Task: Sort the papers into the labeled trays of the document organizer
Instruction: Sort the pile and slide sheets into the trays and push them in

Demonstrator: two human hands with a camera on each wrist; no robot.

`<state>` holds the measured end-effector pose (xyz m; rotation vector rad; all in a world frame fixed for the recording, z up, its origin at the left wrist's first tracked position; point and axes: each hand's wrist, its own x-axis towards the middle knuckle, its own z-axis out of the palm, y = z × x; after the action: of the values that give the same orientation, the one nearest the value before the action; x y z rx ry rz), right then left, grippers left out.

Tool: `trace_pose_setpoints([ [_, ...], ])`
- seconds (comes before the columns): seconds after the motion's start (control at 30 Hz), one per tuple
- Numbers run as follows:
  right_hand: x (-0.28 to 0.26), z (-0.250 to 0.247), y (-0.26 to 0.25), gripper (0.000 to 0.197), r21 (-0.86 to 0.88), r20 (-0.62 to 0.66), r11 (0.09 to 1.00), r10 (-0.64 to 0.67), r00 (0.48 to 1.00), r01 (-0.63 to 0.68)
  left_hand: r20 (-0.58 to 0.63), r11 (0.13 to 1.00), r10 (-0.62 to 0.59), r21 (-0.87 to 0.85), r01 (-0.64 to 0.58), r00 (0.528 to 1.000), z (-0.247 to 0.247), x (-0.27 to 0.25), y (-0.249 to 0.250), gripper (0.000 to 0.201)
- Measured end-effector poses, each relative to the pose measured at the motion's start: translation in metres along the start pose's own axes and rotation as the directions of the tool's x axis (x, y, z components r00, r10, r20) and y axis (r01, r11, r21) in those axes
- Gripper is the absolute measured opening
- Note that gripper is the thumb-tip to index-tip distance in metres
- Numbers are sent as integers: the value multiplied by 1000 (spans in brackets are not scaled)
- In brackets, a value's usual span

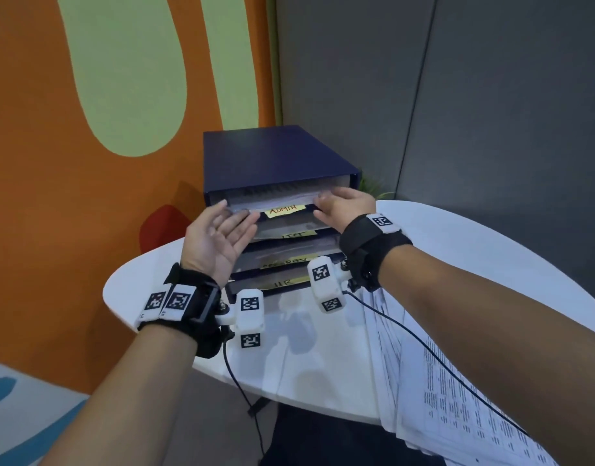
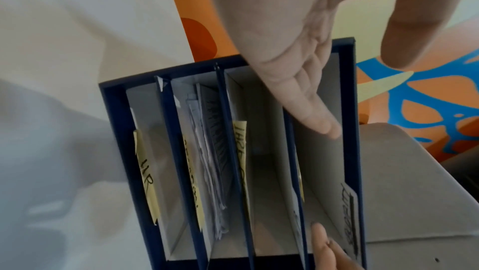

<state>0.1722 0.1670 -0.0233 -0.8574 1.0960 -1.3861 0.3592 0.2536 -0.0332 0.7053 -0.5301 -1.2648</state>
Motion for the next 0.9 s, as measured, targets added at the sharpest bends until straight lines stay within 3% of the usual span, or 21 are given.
trace_pose_setpoints([
  [0.17, -4, -38, -10, 18, -73, 59, 997, -8, 998, 12, 58, 996, -6, 91, 1, 998, 8, -4, -13, 38],
  [0.23, -6, -63, -21, 14, -197, 61, 979, -33, 998, 45, 96, 986, -34, 167, 18, 995, 18, -9, -23, 36],
  [0.3, -6, -98, -29, 8, -418, 82, 905, -52, 995, 81, 136, 959, -60, 282, 20, 989, 32, -16, -37, 33],
  [0.37, -6, -140, -32, 8, -686, 114, 717, -60, 992, 122, 167, 910, -106, 414, 28, 980, 47, -22, -55, 29],
  [0.43, -8, -184, -33, 8, -906, 151, 397, -15, 988, 144, 184, 851, -166, 522, 46, 969, 60, -28, -77, 23],
  [0.5, -18, -228, -35, 6, -981, 132, 148, 61, 989, 122, 192, 772, -211, 634, 43, 958, 74, -32, -101, 20],
  [0.53, -24, -250, -35, 6, -990, 106, 98, 77, 991, 98, 202, 728, -232, 685, 32, 951, 81, -34, -114, 20],
  [0.57, -30, -267, -33, 6, -994, 78, 85, 80, 994, 71, 211, 687, -255, 726, 24, 944, 86, -36, -125, 19],
  [0.67, -48, -313, -22, 6, -986, -10, 168, 34, 999, -15, 223, 552, -349, 834, 8, 910, 98, -40, -160, 19],
  [0.77, -57, -338, -1, 10, -980, -22, 198, 10, 1000, -23, 259, 387, -382, 917, -101, 887, 105, -35, -200, 26],
  [0.9, -65, -338, 23, 38, -988, 36, 154, 102, 994, 20, 377, -61, -392, 900, -433, 839, 124, -20, -243, 57],
])
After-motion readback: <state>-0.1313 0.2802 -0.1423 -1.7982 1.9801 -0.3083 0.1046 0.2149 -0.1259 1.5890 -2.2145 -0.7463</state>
